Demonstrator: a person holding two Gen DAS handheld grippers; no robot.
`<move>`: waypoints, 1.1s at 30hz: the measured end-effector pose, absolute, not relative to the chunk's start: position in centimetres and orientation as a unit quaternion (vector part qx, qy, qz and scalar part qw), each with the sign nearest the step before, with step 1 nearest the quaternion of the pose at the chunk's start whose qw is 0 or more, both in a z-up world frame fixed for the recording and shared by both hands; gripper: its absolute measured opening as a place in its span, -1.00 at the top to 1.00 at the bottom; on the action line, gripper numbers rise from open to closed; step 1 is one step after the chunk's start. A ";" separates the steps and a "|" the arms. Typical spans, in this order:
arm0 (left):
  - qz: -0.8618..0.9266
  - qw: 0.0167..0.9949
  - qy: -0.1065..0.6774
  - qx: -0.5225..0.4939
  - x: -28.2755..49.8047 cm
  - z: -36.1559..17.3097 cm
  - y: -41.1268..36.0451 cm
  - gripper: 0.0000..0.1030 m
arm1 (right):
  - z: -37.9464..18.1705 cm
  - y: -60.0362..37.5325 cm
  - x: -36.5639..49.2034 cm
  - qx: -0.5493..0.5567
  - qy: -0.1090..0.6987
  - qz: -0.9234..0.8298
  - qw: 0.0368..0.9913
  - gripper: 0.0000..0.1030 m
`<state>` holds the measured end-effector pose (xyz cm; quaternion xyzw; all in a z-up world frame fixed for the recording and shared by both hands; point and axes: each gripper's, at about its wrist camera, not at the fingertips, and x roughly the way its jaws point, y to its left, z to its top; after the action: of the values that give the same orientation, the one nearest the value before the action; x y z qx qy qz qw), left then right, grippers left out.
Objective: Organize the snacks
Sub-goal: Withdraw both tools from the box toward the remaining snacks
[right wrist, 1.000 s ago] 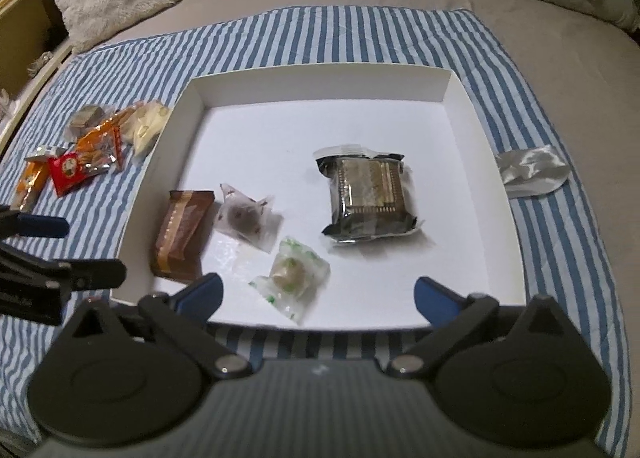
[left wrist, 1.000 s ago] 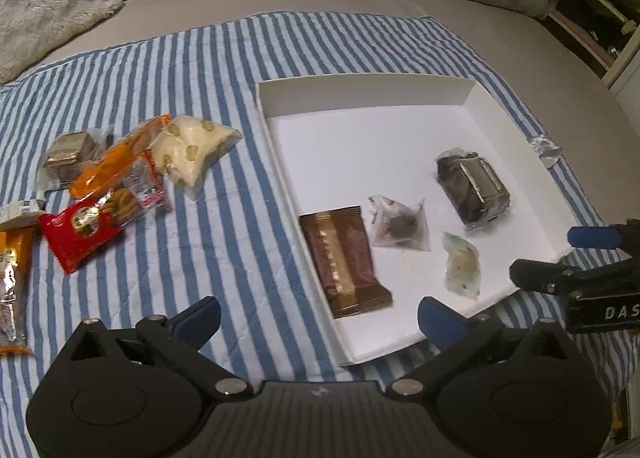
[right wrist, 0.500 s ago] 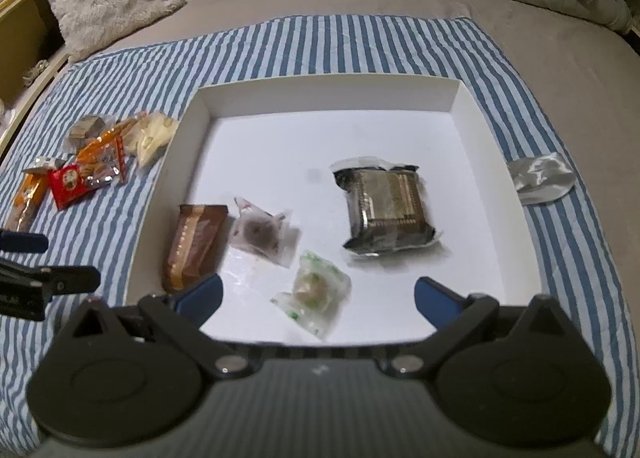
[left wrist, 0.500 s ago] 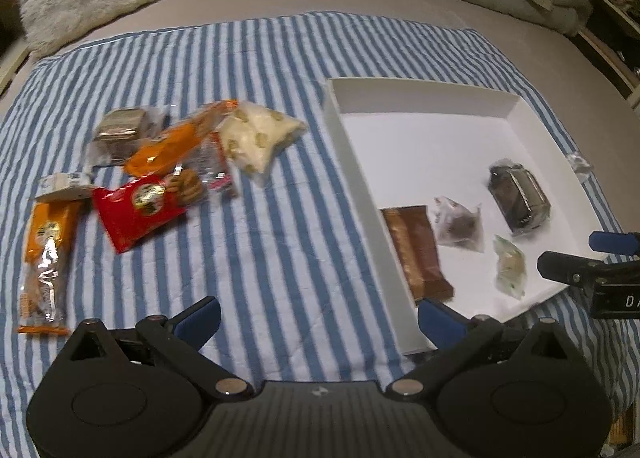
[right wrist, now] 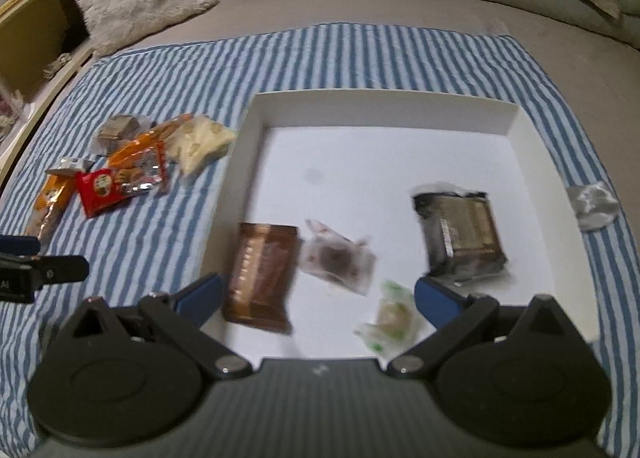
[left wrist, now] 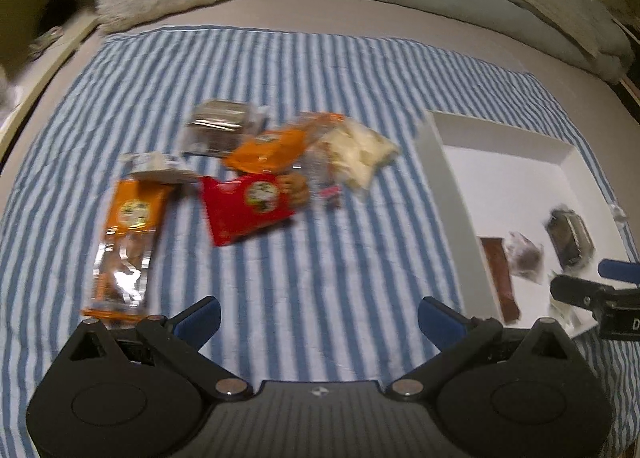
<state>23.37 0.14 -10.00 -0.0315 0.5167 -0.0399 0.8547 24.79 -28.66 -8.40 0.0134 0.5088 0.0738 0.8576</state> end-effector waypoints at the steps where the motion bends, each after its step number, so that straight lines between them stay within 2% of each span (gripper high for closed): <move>1: -0.034 0.856 0.515 -0.034 23.4 -10.0 0.7 -1.00 | -8.4 -28.2 24.9 0.013 0.508 0.076 0.858 -0.99; 18: 0.041 0.868 0.491 -0.050 23.4 -10.7 8.3 -1.00 | -8.6 -21.7 27.0 0.011 0.479 0.136 0.867 -0.99; 30: 0.044 0.868 0.494 -0.010 24.1 -12.2 10.2 -1.00 | -8.7 -17.1 29.4 0.074 0.413 0.169 0.892 -0.99; 33: 0.044 0.868 0.494 0.011 24.6 -12.8 10.2 -1.00 | -9.6 -15.8 30.6 0.091 0.421 0.161 0.888 -0.99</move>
<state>24.59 10.22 -12.77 0.0108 0.4938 0.0437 0.8684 30.61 -15.80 -9.57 0.0908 0.4209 0.1608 0.8881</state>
